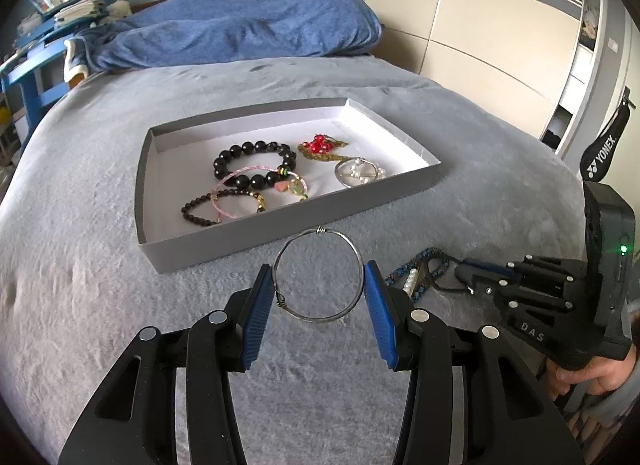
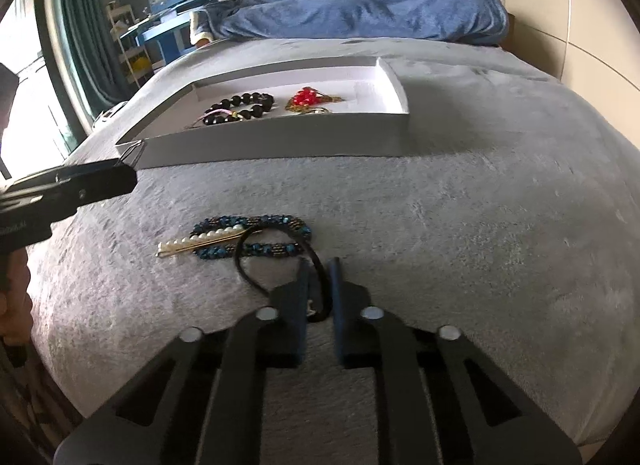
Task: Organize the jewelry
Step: 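Grasp a silver hoop bangle with the left tool while the right tool grasps the black cord bracelet, then carry both into the tray and open the left tool while the right tool releases the cord bracelet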
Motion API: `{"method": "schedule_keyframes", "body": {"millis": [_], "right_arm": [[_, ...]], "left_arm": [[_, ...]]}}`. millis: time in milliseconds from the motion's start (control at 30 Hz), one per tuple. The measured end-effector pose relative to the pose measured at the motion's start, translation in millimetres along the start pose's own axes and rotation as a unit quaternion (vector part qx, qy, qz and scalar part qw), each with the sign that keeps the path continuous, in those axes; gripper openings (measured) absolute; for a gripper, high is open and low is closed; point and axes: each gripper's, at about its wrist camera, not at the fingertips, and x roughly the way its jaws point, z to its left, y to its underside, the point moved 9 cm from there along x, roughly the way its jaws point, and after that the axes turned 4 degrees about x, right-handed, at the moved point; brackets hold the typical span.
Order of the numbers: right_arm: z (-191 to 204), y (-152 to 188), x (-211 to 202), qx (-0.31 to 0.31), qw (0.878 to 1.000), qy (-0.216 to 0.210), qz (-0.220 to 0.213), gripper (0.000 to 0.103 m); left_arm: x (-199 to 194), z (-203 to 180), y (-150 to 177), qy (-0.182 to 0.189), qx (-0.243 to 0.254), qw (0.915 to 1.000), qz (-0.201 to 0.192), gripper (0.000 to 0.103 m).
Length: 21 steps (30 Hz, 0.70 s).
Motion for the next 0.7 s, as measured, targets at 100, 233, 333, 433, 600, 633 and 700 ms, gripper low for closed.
{"method": "schedule_keyframes", "body": {"millis": [100,233,333,433,600,633,700], "right_arm": [[-3.3,-3.5,-6.0,0.012,1.0,-0.004,-0.01,0.003],[-5.8,-15.0,-20.8,0.029,0.999,-0.016,-0.043,0.003],[-6.6,-23.2,-27.5,0.039,0.997,-0.024,-0.059,0.003],[-9.3,-31.8,-31.6,0.049,0.996,-0.033,-0.07,0.003],[-17.6,-45.9,-35.8,0.063,0.993,-0.043,-0.085,0.003],[-20.3,-48.7,-36.3,0.067,0.993,-0.046,-0.087,0.003],[-23.0,-52.4,-36.3,0.073,0.992,-0.053,-0.09,0.003]], "left_arm": [[-0.6,0.7,-0.2,0.0,-0.001,1.0,-0.001,0.047],[-1.0,0.8,-1.5,-0.001,-0.003,1.0,-0.004,0.047],[-2.7,0.7,-2.9,-0.001,-0.004,0.9999,-0.01,0.047],[-6.1,2.1,-6.5,-0.001,-0.008,0.9998,-0.02,0.047],[-9.6,4.6,-12.6,0.0,-0.014,0.9993,-0.035,0.047],[-10.0,5.2,-14.0,0.0,-0.014,0.9992,-0.038,0.047],[-10.1,5.8,-16.7,0.0,-0.015,0.999,-0.042,0.047]]}}
